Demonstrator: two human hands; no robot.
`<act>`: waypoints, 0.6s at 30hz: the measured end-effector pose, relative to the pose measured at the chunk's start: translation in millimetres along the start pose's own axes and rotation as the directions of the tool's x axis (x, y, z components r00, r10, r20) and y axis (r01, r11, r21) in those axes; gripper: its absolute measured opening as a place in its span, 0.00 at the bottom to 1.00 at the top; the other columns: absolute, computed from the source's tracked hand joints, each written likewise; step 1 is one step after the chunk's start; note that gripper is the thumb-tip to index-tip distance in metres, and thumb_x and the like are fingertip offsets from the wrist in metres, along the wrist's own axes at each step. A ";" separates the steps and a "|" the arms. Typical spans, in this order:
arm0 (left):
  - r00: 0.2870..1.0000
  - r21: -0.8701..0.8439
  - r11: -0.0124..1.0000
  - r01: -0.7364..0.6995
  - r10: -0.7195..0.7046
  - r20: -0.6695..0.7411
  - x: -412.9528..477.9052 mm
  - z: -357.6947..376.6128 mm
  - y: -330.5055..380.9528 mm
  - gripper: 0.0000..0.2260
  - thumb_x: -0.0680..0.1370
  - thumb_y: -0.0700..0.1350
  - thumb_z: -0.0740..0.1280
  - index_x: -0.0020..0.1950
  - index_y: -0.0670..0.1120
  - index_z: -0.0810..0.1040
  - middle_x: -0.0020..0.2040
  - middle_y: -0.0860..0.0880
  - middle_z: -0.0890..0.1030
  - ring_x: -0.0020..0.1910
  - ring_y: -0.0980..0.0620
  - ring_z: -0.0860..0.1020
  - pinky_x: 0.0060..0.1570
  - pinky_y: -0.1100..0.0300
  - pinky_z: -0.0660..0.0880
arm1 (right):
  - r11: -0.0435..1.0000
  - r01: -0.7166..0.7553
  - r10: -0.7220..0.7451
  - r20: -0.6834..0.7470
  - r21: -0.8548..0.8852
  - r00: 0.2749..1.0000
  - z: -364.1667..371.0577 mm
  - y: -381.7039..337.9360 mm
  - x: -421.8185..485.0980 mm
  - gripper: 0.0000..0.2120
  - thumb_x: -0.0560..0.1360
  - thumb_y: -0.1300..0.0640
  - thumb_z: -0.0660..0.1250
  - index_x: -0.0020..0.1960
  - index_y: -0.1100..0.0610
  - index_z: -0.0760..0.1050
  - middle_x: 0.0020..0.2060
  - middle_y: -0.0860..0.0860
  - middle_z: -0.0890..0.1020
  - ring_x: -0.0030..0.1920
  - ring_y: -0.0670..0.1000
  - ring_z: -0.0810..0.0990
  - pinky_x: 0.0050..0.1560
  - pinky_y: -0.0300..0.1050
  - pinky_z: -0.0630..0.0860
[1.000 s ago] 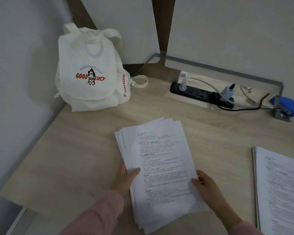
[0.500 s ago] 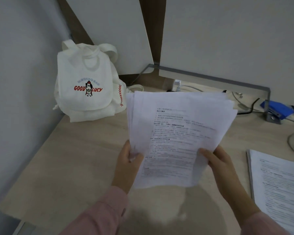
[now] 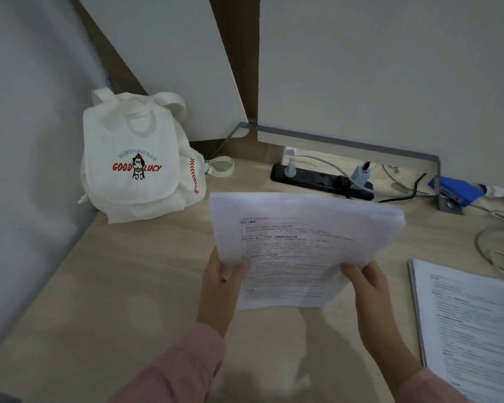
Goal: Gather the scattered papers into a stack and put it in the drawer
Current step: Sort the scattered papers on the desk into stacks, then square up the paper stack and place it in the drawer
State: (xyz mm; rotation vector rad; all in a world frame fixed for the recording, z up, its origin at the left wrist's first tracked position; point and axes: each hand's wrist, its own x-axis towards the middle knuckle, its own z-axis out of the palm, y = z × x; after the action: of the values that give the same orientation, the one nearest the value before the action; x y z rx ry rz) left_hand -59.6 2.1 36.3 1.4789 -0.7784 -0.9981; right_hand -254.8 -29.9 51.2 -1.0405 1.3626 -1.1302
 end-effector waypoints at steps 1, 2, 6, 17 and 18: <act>1.000 -0.003 1.000 -0.007 0.007 -0.006 -1.4 0.8 -0.4 0.13 0.74 0.30 0.63 0.54 0.44 0.76 0.46 0.54 0.80 0.41 0.68 0.78 0.40 0.74 0.74 | 1.000 0.017 -0.017 -0.016 0.001 1.000 -3.3 0.8 0.3 0.12 0.75 0.67 0.60 0.49 0.53 0.76 0.41 0.44 0.82 0.40 0.35 0.79 0.41 0.29 0.75; 1.000 -0.003 1.000 -0.003 0.003 -0.010 -3.1 1.7 -3.0 0.11 0.73 0.31 0.64 0.52 0.44 0.76 0.44 0.53 0.80 0.39 0.68 0.78 0.39 0.74 0.73 | 1.000 0.018 -0.018 -0.029 -0.004 0.999 -5.4 1.8 -0.5 0.12 0.75 0.68 0.59 0.50 0.54 0.76 0.42 0.45 0.82 0.41 0.36 0.78 0.40 0.28 0.75; 0.997 0.005 0.997 0.073 -0.073 -0.003 -11.6 9.2 -14.3 0.12 0.74 0.31 0.63 0.52 0.45 0.76 0.46 0.53 0.80 0.45 0.58 0.78 0.41 0.73 0.75 | 0.996 -0.079 0.079 -0.010 -0.037 0.997 -11.2 15.3 -4.9 0.13 0.75 0.70 0.57 0.46 0.56 0.76 0.41 0.50 0.79 0.41 0.43 0.77 0.42 0.37 0.72; 0.952 0.107 0.975 0.195 -0.214 0.217 -25.7 91.0 -5.8 0.08 0.76 0.37 0.63 0.49 0.48 0.77 0.45 0.51 0.83 0.42 0.56 0.81 0.41 0.61 0.78 | 0.971 -0.187 0.168 -0.131 -0.151 0.977 -108.2 15.0 8.4 0.06 0.77 0.62 0.61 0.50 0.56 0.75 0.44 0.49 0.81 0.42 0.41 0.81 0.41 0.40 0.74; 0.938 0.138 0.968 0.211 -0.240 0.248 -29.7 105.7 -8.1 0.06 0.76 0.38 0.63 0.48 0.49 0.76 0.44 0.52 0.83 0.40 0.58 0.81 0.38 0.63 0.77 | 0.960 -0.218 0.189 -0.166 -0.179 0.968 -125.4 18.2 8.8 0.05 0.76 0.62 0.62 0.50 0.57 0.75 0.45 0.51 0.81 0.44 0.47 0.81 0.43 0.45 0.76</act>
State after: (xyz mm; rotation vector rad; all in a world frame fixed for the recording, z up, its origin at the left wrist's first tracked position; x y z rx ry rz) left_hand -168.3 -15.3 32.2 1.5743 -0.8765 -1.3664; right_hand -380.5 -24.5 34.3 -0.9428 1.6861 -0.9484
